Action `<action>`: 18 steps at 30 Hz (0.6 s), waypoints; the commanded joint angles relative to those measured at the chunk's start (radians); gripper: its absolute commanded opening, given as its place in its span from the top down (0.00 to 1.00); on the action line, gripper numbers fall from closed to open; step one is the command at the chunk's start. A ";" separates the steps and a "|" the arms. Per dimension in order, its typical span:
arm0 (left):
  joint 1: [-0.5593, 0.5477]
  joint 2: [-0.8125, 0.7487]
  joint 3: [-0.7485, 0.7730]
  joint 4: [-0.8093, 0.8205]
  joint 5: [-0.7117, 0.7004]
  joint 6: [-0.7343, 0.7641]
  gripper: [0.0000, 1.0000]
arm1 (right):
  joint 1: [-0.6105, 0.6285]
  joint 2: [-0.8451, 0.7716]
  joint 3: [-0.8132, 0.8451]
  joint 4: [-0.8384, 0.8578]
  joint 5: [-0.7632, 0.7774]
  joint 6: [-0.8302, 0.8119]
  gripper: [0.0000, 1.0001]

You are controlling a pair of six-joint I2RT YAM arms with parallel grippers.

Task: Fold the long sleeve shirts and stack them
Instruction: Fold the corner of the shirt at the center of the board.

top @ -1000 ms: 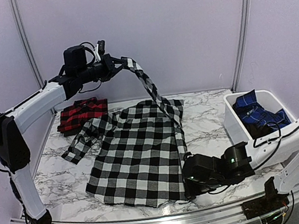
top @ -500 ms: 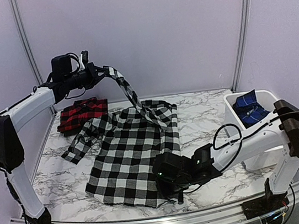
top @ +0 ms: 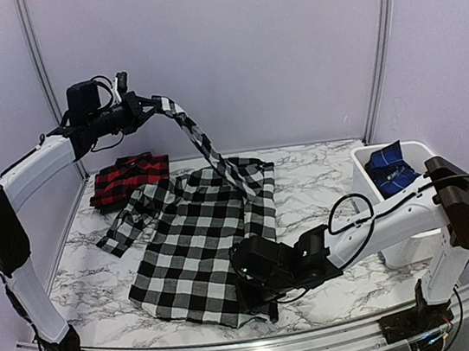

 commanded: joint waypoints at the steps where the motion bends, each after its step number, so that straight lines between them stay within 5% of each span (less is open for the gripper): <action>1: 0.007 -0.054 0.011 -0.024 -0.001 0.042 1.00 | 0.022 -0.047 0.014 0.000 -0.009 -0.014 1.00; 15: 0.014 0.001 0.024 -0.043 -0.012 0.044 1.00 | 0.019 0.018 0.049 0.066 -0.056 -0.046 1.00; 18: 0.013 0.009 0.016 -0.047 -0.012 0.048 1.00 | 0.008 0.029 0.046 0.091 -0.098 -0.052 0.90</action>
